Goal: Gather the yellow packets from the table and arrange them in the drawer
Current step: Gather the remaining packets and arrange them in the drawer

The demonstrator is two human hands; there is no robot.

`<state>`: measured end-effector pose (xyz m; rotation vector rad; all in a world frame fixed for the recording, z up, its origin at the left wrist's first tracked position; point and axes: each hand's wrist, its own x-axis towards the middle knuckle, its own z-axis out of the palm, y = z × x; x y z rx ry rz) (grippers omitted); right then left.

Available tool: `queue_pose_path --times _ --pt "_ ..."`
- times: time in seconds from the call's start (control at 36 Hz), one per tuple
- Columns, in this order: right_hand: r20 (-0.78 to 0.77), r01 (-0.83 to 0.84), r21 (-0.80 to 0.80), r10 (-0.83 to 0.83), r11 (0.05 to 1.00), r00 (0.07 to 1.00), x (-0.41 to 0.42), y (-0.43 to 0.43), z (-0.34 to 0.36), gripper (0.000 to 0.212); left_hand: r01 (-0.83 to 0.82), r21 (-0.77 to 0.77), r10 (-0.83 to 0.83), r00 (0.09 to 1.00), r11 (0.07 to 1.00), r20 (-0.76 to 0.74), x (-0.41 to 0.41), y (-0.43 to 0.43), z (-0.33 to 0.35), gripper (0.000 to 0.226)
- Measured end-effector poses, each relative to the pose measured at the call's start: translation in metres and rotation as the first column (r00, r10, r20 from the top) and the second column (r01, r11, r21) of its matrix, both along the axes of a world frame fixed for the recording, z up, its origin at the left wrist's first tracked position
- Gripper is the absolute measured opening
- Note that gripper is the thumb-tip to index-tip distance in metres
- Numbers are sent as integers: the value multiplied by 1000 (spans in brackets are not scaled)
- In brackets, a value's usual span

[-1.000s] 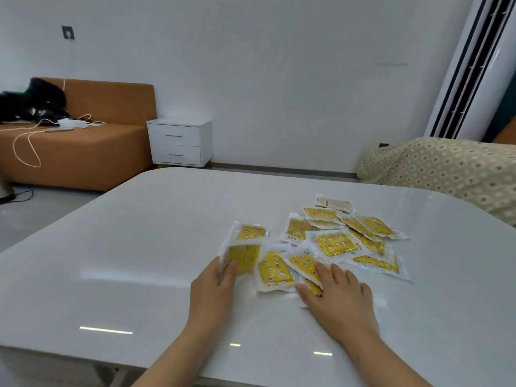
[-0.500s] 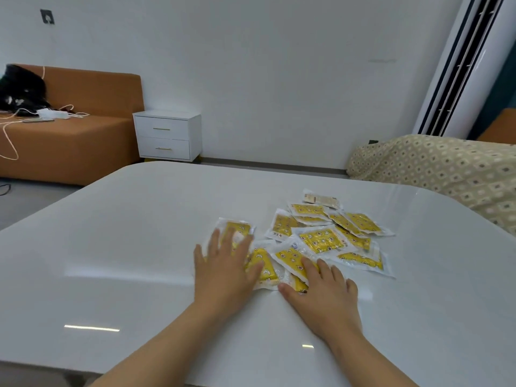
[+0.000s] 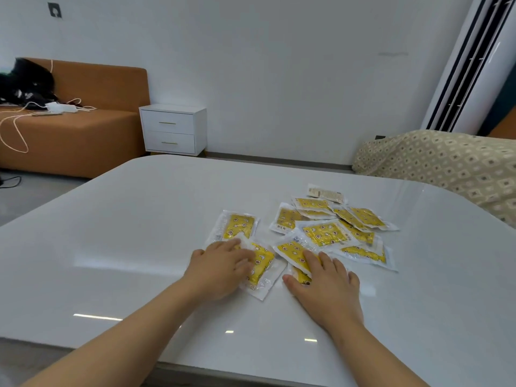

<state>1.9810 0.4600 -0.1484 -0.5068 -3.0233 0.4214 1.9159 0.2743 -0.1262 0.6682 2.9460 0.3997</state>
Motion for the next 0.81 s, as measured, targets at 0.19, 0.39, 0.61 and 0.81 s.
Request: queue_pose_path --times 0.19,0.39,0.61,0.81 --pt "-43 -54 -41 52 998 998 5 -1 3 58 -158 -60 158 987 986 -16 12 16 -23 49" --pt "-204 -55 -90 35 994 978 16 -3 8 30 -150 -52 146 986 987 -74 29 16 -21 45" --pt "-79 -56 11 57 998 995 15 -4 3 62 -225 -30 227 971 974 76 21 6 3 45" --pt "-304 -46 59 62 997 951 16 -4 1 59 -334 409 267 940 849 212 23 10 13 41"
